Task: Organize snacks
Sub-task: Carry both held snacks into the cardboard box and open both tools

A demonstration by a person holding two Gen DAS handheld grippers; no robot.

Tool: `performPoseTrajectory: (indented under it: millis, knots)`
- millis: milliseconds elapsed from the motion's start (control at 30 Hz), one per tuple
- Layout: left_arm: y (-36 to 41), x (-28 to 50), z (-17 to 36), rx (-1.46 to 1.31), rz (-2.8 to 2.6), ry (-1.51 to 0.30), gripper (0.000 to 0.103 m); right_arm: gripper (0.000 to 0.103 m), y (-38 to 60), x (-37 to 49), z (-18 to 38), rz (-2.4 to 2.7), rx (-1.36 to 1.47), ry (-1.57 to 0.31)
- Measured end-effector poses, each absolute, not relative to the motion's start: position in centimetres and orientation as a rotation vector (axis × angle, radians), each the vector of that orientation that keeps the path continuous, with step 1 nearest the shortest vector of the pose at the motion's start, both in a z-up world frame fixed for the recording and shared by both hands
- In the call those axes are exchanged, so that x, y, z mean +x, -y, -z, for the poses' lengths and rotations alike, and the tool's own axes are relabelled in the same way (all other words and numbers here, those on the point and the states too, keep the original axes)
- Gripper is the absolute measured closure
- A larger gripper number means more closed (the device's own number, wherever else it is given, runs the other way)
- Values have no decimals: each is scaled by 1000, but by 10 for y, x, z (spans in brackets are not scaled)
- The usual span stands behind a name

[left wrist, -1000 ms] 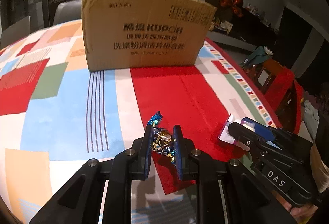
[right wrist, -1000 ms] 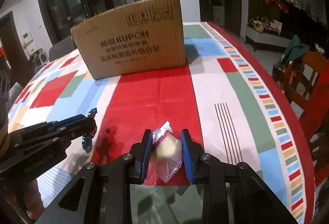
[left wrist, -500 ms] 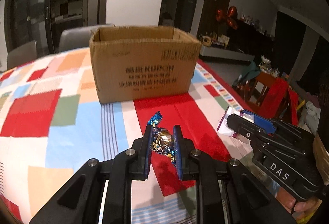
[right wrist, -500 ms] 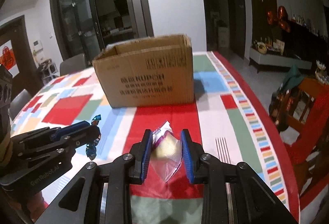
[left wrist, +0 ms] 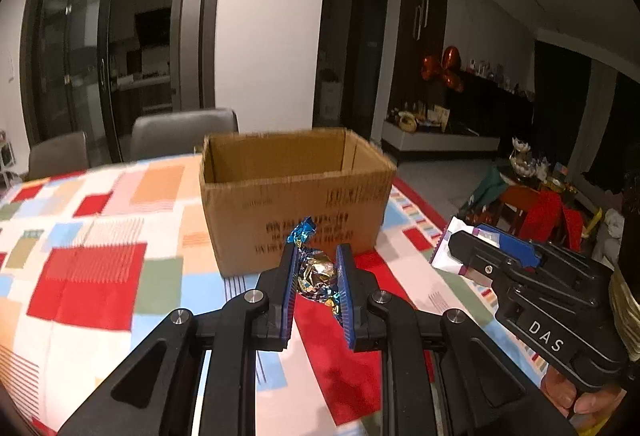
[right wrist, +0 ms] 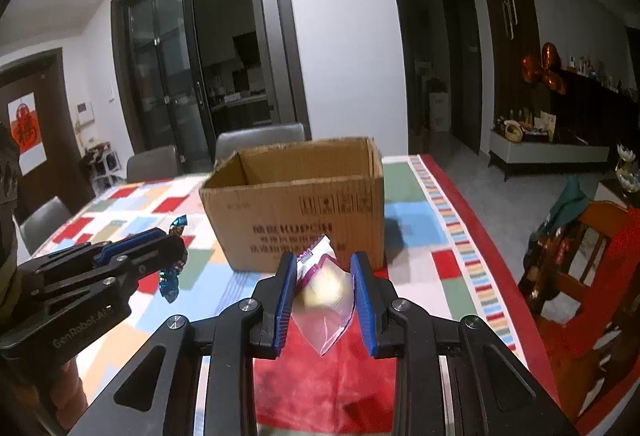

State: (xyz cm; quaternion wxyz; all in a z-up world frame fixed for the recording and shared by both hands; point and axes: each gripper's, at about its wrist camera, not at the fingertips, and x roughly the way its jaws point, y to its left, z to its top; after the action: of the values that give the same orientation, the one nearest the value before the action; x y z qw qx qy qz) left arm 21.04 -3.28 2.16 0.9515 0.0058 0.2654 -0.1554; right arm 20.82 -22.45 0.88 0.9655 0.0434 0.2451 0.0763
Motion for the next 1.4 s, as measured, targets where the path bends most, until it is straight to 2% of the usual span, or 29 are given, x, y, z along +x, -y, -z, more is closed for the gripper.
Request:
performPoseTrajectory:
  millis: [567,967,1400]
  knots:
    - [24,239,-64,27,284,-393,83,74,224,246,-52,-173,93,-393]
    - [28,276,-80,83,264,-373,83,73,223,284,-76,-189,61,-341]
    - [38,325,-75,118,259,-418,83,74,222,338,-69,-206,43,-410]
